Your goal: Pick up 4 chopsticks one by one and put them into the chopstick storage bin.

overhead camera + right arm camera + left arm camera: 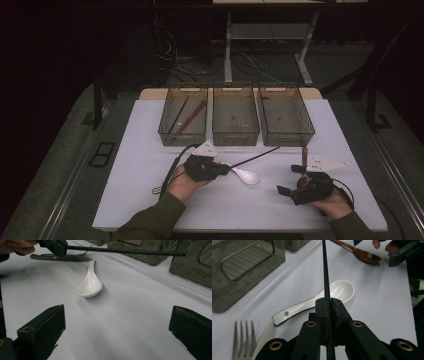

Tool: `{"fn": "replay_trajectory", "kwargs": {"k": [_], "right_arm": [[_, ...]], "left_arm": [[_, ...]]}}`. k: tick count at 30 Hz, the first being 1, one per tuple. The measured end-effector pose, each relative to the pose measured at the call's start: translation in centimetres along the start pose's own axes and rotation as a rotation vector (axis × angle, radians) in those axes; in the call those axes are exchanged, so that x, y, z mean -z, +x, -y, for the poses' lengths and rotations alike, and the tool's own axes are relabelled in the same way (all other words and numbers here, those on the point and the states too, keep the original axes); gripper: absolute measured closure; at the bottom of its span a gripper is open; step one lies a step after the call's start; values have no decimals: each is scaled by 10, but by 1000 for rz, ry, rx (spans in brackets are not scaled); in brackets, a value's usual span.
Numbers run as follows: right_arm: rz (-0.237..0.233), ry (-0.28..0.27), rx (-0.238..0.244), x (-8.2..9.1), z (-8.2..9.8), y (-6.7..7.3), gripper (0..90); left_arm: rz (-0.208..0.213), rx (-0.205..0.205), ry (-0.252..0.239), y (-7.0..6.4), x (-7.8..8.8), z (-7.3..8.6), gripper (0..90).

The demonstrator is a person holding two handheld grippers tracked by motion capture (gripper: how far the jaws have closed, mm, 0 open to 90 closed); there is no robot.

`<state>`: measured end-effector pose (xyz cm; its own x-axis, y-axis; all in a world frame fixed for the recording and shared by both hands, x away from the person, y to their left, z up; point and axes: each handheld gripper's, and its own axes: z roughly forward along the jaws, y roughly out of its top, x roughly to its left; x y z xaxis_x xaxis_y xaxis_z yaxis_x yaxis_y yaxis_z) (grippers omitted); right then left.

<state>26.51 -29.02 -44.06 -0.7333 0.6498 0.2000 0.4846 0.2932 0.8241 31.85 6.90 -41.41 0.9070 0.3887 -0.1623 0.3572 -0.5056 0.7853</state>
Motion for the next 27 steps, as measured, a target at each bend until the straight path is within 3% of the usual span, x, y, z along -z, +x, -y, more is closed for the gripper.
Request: {"fn": "replay_trajectory", "kwargs": {"k": [13, 27], "right_arm": [[1, 0, -3, 0, 0, 0, 5], [1, 2, -6, 0, 0, 0, 5]], "left_arm": [[-20, 18, -34, 14, 24, -1, 835], [-63, 65, -53, 34, 52, 2, 835]]}}
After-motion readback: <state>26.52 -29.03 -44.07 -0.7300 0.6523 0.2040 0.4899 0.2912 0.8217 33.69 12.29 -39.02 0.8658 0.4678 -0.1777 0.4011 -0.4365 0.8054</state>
